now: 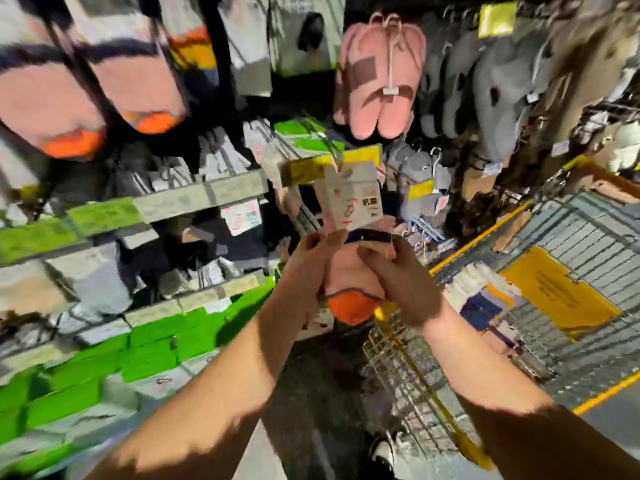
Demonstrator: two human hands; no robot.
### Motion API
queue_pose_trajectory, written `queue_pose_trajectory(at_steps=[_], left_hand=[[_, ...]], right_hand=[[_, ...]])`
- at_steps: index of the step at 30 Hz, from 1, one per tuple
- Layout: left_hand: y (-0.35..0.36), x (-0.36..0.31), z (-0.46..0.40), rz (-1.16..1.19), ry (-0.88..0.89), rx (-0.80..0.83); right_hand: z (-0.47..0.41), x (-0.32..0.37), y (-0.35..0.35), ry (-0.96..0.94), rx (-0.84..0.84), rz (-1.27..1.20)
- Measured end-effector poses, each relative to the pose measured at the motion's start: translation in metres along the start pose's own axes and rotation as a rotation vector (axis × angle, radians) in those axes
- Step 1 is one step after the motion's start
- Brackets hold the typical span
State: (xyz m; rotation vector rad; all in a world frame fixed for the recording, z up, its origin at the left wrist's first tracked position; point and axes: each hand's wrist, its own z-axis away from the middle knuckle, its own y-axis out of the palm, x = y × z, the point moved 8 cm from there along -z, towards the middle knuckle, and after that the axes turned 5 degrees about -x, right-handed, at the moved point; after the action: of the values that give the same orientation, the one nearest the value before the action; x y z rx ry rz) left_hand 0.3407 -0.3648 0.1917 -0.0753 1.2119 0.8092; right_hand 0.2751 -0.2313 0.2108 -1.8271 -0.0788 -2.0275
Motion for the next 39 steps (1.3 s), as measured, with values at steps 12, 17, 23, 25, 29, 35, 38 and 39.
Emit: queue_pose_trajectory(at_steps=[12,17,23,25,29,35,38,39], left_hand=[[-0.100,-0.149,0.086,0.058,0.479,-0.173],[-0.127,-0.191,0.102,0.095,0.542,-0.290],[-0.138,-0.226,0.110,0.070,0.622,-0.238],[-0.142,-0.232,0.112,0.032,0.645,-0.226],[-0.154,-0.237,0.116,-0.013,0.682,-0.295],[-0.159,-0.235,0.123,0.006,0.695,-0.394],[-0.165,-0.241,0.125,-0.105,0.777,-0.431],[-0.168,-0.242,0.127,-0.136,0.790,-0.476]], right_hand=[[0.052,0.173,0.115,-0.508,0.167,-0.100],[0.056,0.206,0.149,-0.528,0.318,-0.248],[0.059,0.236,0.177,-0.488,0.513,-0.286],[0.060,0.240,0.186,-0.484,0.567,-0.289],[0.058,0.247,0.194,-0.498,0.565,-0.283],[0.038,0.240,0.210,-0.342,0.652,-0.398],[0.024,0.240,0.208,-0.288,0.687,-0.439],[0.020,0.242,0.204,-0.273,0.687,-0.452]])
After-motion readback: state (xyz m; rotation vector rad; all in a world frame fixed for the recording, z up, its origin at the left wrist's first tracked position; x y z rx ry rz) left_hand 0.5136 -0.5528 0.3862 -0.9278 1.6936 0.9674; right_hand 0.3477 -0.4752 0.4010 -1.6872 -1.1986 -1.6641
